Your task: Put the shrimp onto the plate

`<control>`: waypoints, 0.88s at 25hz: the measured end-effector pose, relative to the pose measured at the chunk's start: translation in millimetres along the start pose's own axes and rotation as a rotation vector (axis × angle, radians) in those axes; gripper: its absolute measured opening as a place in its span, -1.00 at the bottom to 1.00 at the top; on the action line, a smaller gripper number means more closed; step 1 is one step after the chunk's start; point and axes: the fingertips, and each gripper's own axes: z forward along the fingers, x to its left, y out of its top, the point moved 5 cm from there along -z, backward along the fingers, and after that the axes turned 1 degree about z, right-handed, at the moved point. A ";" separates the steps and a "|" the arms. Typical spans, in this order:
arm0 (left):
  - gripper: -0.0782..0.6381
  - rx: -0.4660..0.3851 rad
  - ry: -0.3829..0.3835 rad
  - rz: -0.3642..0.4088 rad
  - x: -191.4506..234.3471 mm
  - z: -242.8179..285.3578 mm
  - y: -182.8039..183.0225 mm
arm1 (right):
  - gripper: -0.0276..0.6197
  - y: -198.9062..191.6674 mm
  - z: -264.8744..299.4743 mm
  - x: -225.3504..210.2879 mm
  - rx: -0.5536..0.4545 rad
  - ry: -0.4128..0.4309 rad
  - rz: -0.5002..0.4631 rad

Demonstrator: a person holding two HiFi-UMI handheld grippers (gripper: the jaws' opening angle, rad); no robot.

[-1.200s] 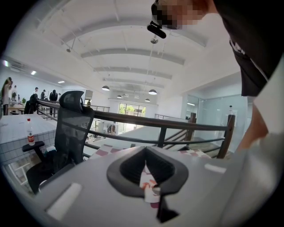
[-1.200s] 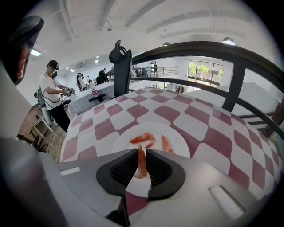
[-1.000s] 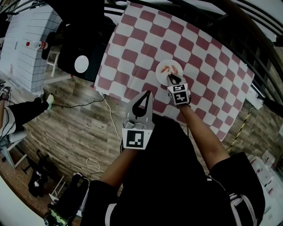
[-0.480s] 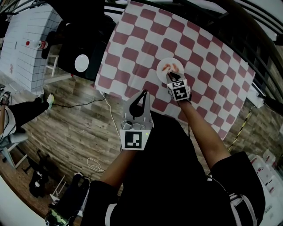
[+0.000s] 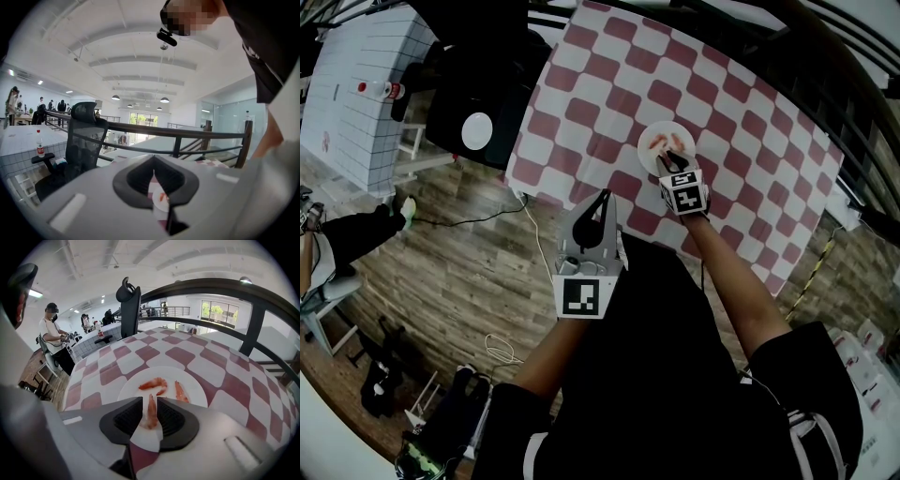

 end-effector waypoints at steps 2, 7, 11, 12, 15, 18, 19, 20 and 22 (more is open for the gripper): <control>-0.76 -0.004 -0.006 0.004 1.0 -1.3 -0.8 | -0.62 0.0 -3.0 -0.7 0.003 -0.001 0.006; -0.76 0.001 -0.026 -0.012 0.1 -1.2 -3.2 | -0.62 4.5 -17.2 -3.3 -0.023 -0.018 0.040; -0.76 -0.003 -0.060 -0.021 0.0 2.8 -0.1 | -0.62 16.8 -29.3 -1.7 -0.058 -0.023 0.066; -0.76 -0.005 -0.067 -0.022 -0.4 3.8 0.6 | -0.62 19.8 -32.2 -1.1 -0.066 -0.022 0.069; -0.76 -0.013 -0.093 -0.018 -1.5 5.0 3.1 | -0.63 25.8 -41.6 2.2 -0.093 -0.014 0.086; -0.76 -0.018 -0.123 -0.014 -1.6 4.2 7.5 | -0.66 28.6 -53.7 5.6 -0.119 -0.018 0.113; -0.76 -0.023 -0.133 -0.012 -1.2 3.6 9.8 | -0.68 29.8 -59.1 6.2 -0.128 -0.026 0.120; -0.76 -0.027 -0.143 -0.009 -0.6 2.6 12.2 | -0.69 31.1 -65.1 7.0 -0.138 -0.036 0.128; -0.76 -0.030 -0.166 -0.001 1.0 -1.3 16.1 | -0.71 33.8 -78.8 10.5 -0.156 -0.050 0.154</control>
